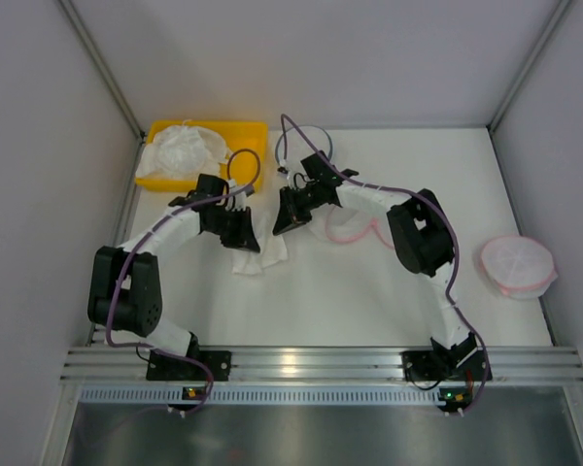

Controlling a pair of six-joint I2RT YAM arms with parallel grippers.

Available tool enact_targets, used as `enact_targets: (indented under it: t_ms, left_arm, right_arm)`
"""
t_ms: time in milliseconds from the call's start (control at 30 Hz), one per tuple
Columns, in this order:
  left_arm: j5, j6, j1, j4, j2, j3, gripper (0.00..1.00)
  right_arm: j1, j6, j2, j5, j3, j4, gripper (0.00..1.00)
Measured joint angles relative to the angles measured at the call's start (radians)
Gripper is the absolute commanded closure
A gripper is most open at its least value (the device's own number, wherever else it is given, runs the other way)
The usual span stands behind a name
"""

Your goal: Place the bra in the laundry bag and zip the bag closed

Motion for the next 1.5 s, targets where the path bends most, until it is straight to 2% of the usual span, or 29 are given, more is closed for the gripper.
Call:
enact_targets:
  t_ms: [400, 433, 733, 1000, 1167, 1200, 1300, 1400, 1500]
  left_arm:
    - [0.056, -0.134, 0.013, 0.039, 0.095, 0.068, 1.0]
    - [0.055, -0.143, 0.013, 0.048, 0.107, 0.068, 1.0]
    - [0.055, -0.187, 0.06, 0.092, 0.195, 0.066, 1.0]
    - [0.061, -0.187, 0.091, 0.097, 0.196, 0.061, 1.0]
    - [0.073, -0.187, 0.091, 0.098, 0.196, 0.061, 1.0]
    - [0.074, -0.187, 0.091, 0.099, 0.195, 0.061, 1.0]
    - [0.076, -0.187, 0.091, 0.1, 0.189, 0.061, 1.0]
    - [0.076, -0.19, 0.092, 0.102, 0.183, 0.061, 1.0]
    - [0.076, -0.201, 0.092, 0.103, 0.175, 0.061, 1.0]
  right_arm:
    - [0.008, -0.019, 0.0, 0.016, -0.027, 0.006, 0.94]
    - [0.008, -0.02, 0.0, 0.015, -0.027, 0.006, 0.93]
    - [0.007, -0.053, -0.022, 0.101, -0.027, -0.03, 0.6]
    - [0.007, -0.06, -0.062, 0.223, -0.023, -0.053, 0.59]
    - [0.007, -0.029, -0.001, 0.193, 0.003, -0.03, 0.59]
    - [0.007, -0.018, 0.013, 0.179, 0.003, -0.018, 0.61]
    - [0.007, 0.022, 0.043, 0.13, 0.0, 0.032, 0.77]
    - [0.007, 0.052, 0.047, 0.096, -0.009, 0.063, 1.0]
    - [0.007, 0.071, 0.047, 0.067, -0.014, 0.092, 1.0]
